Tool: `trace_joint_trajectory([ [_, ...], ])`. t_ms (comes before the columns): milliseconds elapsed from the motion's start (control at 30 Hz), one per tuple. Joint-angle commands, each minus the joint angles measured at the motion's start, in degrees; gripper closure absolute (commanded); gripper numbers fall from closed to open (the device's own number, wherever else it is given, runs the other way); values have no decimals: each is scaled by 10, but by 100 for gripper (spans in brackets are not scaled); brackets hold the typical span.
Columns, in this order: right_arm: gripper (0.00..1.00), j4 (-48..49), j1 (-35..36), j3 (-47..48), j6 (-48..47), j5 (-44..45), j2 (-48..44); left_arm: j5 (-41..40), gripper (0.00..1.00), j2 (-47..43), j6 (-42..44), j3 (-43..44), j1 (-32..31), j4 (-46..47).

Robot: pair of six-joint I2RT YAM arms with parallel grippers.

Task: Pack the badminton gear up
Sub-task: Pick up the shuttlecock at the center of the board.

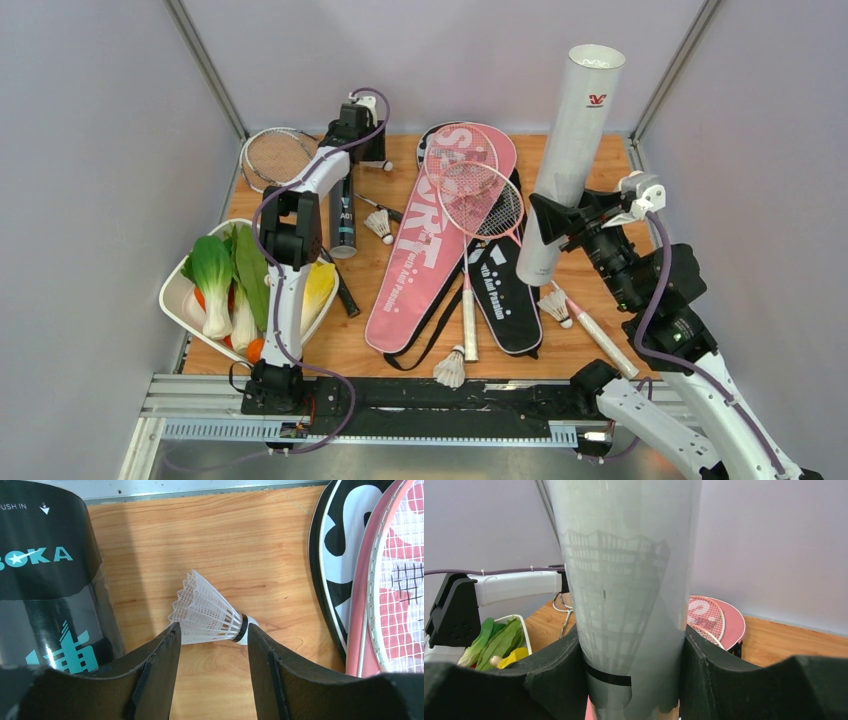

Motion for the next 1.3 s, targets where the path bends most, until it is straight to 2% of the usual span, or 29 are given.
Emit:
trace_joint_trajectory([
  [0,77,26,-1,16,3,-4,-3,-6,39,-42,43,22,3,12],
  [133,77,26,-1,6,-2,-4,-3,-6,33,-37,56,29,4,12],
  [267,77,26,-2,11,-11,-6,9,-6,32,-23,65,42,6,10],
  [633,77,29,-1,9,-11,9,-2,47,44,7,28,48,21,-19],
  [1100,77,28,-1,14,-16,12,-21,70,44,29,-8,60,23,-34],
  [1233,77,28,-1,17,-21,14,-22,78,50,31,-15,53,23,-33],
  [1267,77,28,-1,16,-21,14,-23,79,55,31,-15,51,24,-33],
])
